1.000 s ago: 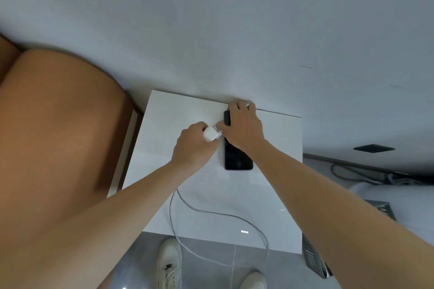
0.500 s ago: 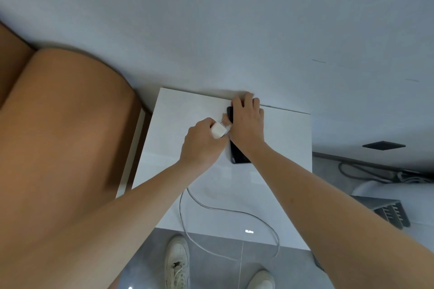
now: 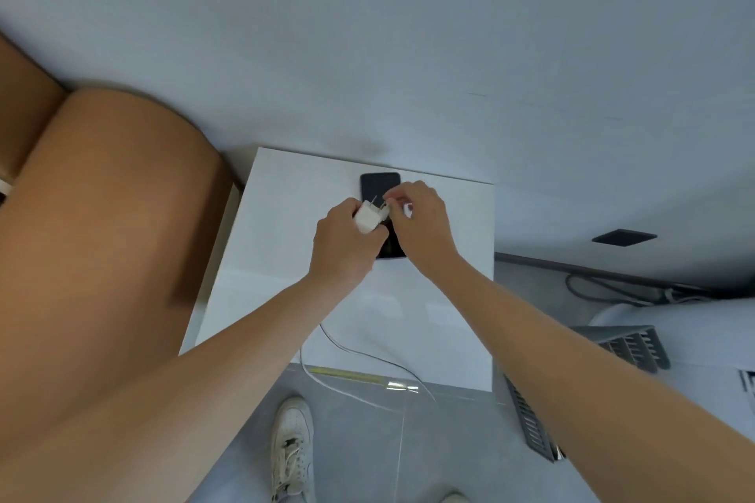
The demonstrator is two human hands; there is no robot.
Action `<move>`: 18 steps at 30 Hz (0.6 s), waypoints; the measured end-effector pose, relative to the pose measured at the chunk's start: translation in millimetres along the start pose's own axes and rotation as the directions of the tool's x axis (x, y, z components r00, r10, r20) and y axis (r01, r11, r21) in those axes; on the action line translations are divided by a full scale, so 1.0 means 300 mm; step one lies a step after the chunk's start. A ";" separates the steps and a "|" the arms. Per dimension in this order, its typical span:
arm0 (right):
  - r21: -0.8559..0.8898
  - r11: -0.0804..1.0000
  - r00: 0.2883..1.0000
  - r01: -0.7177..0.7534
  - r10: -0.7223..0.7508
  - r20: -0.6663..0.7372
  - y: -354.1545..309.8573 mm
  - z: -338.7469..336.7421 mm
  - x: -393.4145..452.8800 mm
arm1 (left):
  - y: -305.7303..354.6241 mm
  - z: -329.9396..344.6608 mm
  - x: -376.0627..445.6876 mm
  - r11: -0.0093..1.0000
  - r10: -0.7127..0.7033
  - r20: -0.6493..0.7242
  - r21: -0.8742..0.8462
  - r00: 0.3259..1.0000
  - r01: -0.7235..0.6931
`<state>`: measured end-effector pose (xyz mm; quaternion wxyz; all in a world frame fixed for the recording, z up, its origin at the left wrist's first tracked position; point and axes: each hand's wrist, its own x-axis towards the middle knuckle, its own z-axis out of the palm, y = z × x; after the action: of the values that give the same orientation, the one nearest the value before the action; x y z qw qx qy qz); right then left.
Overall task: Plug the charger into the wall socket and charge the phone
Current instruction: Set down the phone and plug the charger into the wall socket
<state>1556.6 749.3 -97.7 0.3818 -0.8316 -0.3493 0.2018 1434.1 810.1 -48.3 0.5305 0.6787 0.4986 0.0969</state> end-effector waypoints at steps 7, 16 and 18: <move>0.457 0.837 0.950 -0.301 0.304 0.069 -0.010 -0.262 -0.249 | 0.092 0.171 -0.176 0.998 0.020 -0.075 -0.058 0.997 -0.024; 0.521 0.761 0.918 -0.387 0.371 0.140 0.043 -0.478 -0.409 | 0.172 0.362 -0.349 0.984 0.040 0.052 -0.174 0.998 -0.031; 0.506 0.770 0.917 -0.390 0.378 0.131 0.049 -0.503 -0.421 | 0.180 0.382 -0.380 0.981 0.030 0.106 -0.195 0.994 -0.009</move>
<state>1568.5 575.1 -5.8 0.5396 -0.7477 -0.1084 0.3714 1485.6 653.1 -6.8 0.6196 0.6328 0.4505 0.1131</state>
